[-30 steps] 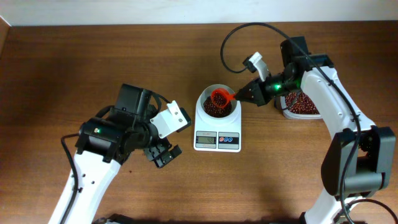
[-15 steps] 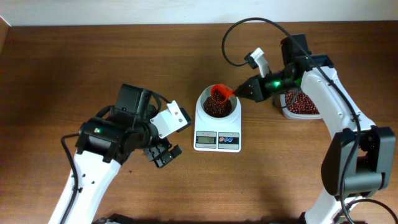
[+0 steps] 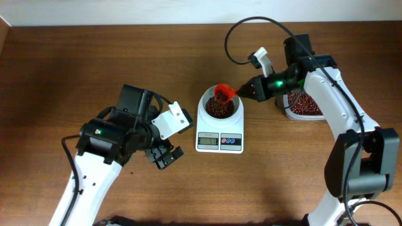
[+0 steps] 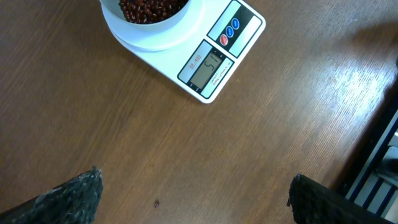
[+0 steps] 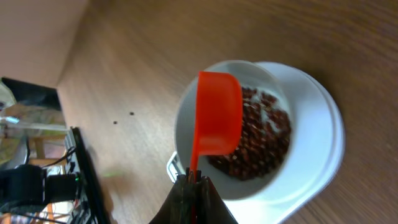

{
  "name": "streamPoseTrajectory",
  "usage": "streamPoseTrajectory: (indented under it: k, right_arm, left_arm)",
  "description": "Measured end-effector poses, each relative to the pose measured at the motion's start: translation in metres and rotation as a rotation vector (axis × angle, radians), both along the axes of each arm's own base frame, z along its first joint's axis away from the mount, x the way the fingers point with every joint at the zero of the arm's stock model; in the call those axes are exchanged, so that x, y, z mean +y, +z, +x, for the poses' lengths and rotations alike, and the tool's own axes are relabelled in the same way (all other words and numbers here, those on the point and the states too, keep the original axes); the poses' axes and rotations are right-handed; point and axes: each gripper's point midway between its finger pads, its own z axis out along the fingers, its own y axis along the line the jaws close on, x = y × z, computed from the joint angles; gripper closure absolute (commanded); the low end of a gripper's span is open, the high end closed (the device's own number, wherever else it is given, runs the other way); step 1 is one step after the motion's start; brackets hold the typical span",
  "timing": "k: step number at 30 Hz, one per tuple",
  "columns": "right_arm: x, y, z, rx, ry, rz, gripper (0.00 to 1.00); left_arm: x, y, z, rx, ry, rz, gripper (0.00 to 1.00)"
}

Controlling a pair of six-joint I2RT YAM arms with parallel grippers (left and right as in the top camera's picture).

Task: Scoop and weigh 50g on scale
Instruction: 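Tilt the scoop with the right gripper to pour beans into bowl, then move the scoop back into the bean tub and scoop beans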

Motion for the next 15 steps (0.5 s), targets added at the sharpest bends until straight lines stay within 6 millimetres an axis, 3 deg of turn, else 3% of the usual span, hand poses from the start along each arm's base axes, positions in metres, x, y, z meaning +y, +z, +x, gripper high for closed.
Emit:
streamPoseTrajectory:
  k: [12,15]
  right_arm:
    - [0.001,0.001,-0.001,0.007,0.0,0.01,0.96]
    - [0.005,0.013,-0.003,0.034,0.002,0.096,0.96]
  left_arm:
    - [0.0,0.0,0.0,0.0,0.0,0.0,0.01]
    - [0.0,0.0,0.0,0.0,0.0,0.0,0.01]
